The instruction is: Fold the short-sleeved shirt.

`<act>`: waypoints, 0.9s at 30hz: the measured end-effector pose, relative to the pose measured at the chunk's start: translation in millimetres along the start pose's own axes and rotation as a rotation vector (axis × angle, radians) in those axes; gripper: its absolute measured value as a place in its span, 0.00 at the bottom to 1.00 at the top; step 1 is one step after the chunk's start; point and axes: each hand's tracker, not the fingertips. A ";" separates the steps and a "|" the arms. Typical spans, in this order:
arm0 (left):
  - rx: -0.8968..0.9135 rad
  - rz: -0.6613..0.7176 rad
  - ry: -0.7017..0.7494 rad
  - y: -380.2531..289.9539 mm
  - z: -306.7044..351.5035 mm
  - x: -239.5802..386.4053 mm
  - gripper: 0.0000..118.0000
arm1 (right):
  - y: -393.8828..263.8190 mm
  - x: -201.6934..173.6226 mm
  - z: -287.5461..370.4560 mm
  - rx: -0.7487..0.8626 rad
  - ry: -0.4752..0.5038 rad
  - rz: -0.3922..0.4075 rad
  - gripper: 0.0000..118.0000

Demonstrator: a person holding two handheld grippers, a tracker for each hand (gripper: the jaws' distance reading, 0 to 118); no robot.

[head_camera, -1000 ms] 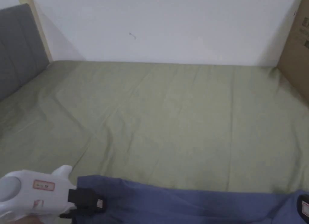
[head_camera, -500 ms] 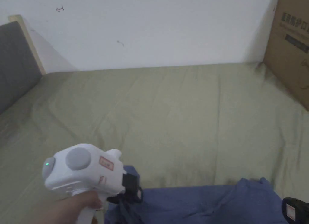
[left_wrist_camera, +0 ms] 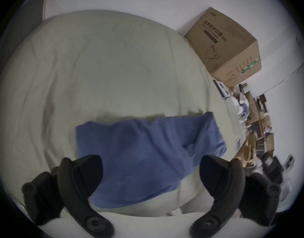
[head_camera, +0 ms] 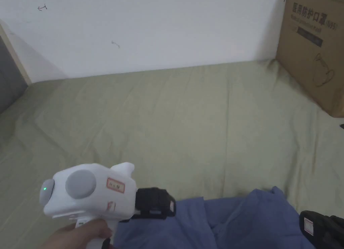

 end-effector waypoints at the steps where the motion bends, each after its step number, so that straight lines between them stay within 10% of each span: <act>1: 0.000 -0.011 -0.023 -4.7 -4.0 0.6 0.57 | -1.5 -0.6 -1.3 -0.005 0.005 -0.006 0.00; 2: -0.008 -0.017 -0.031 -7.5 -10.4 1.8 0.18 | -3.0 -1.4 -2.1 -0.011 0.009 -0.009 0.00; 3: -0.023 -0.024 -0.024 -9.1 -18.8 4.7 0.03 | -4.1 -2.2 -2.6 -0.015 0.011 -0.010 0.00; 17: -0.077 -0.185 -0.043 -16.6 -96.1 95.6 0.02 | 0.1 -7.2 -6.1 -0.046 -0.014 0.028 0.00; 22: -0.001 0.023 -0.596 -22.4 -38.6 57.5 0.02 | -2.5 -10.0 -12.6 -0.060 0.000 0.025 0.00; 25: 0.113 0.119 -0.544 -22.8 -3.7 8.3 0.02 | -1.8 -11.9 -13.6 -0.067 0.006 0.019 0.00; 27: 0.144 0.136 -0.430 -20.4 11.6 -36.0 0.22 | -1.5 -12.5 -14.0 -0.071 0.008 0.020 0.00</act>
